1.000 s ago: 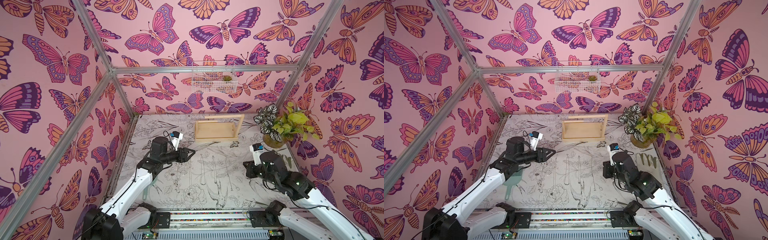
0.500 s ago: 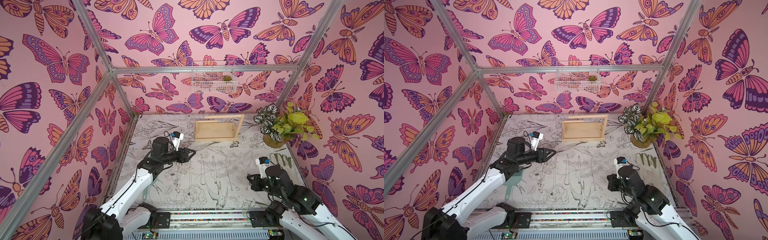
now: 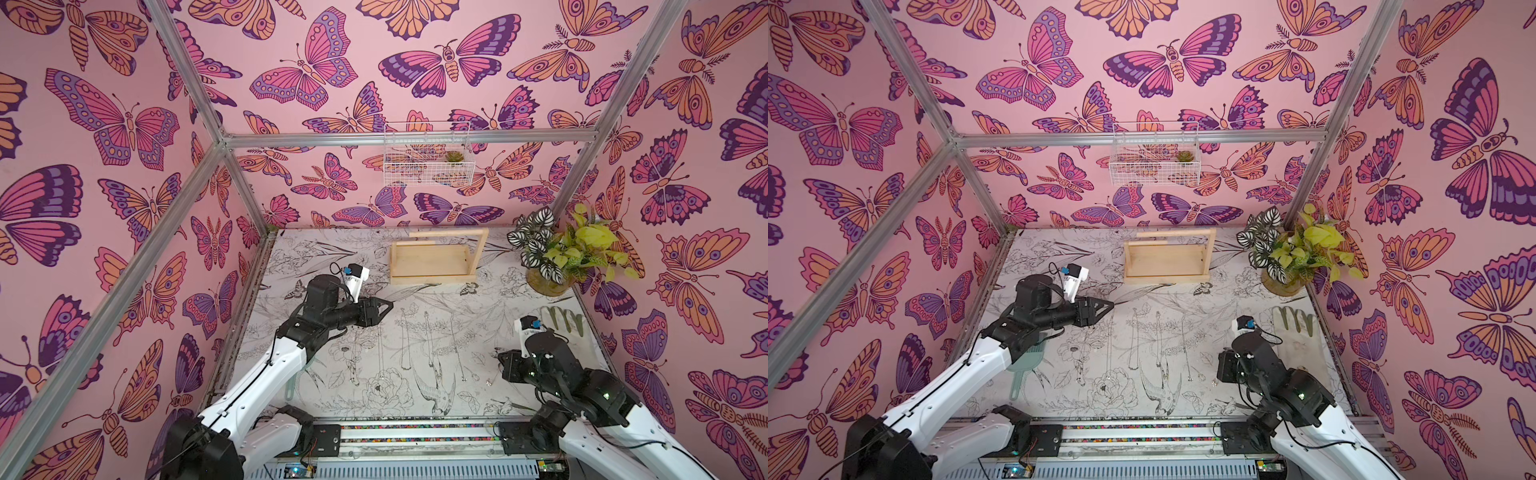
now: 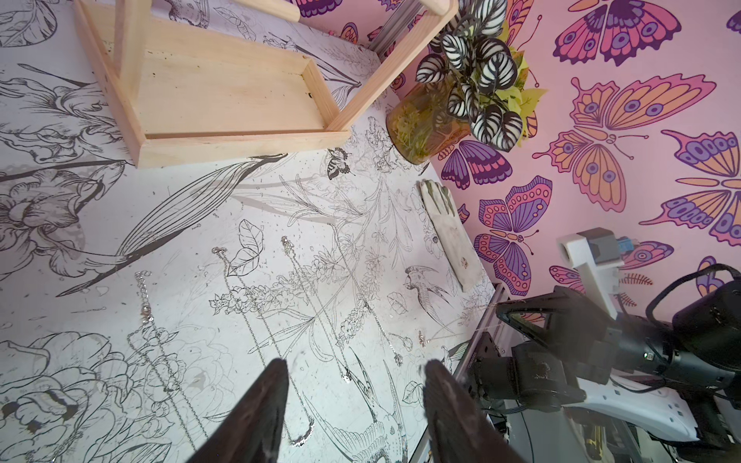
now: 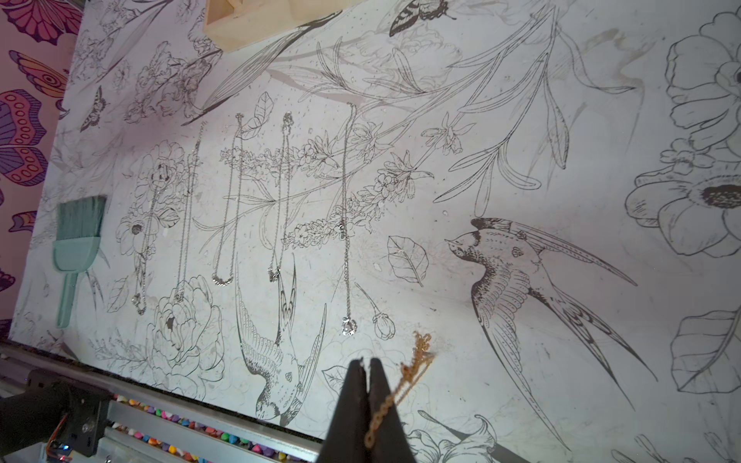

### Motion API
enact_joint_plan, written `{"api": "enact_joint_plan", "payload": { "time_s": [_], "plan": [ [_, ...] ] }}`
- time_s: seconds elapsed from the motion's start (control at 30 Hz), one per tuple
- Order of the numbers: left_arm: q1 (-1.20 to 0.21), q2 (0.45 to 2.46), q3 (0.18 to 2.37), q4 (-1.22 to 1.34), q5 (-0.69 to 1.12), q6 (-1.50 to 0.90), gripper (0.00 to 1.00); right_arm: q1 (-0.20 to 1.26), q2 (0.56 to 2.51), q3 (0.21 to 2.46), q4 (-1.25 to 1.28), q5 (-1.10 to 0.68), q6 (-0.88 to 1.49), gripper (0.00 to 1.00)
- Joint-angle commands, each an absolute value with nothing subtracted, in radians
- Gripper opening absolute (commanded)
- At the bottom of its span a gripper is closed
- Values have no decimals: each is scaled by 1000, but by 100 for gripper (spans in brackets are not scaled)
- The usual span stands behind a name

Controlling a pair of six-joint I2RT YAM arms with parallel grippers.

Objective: Take the necklace off the jewelry display stand
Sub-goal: Place the necklace at the center of the board.

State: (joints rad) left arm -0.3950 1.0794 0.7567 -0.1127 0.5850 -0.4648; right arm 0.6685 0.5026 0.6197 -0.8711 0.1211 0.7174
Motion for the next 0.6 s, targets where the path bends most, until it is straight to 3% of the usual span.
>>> {"api": "enact_joint_plan", "payload": {
  "time_s": [0.0,0.4,0.57],
  "plan": [
    [-400,1077,763,-120,585,-461,57,674,534,646,-835,204,704,0],
    [-400,1149,797,-121,590,-433,58,651,750,661,-718,273,650,1],
    [-400,1185,811,-111,596,-434,58,573,852,661,-636,208,605,3]
  ]
}}
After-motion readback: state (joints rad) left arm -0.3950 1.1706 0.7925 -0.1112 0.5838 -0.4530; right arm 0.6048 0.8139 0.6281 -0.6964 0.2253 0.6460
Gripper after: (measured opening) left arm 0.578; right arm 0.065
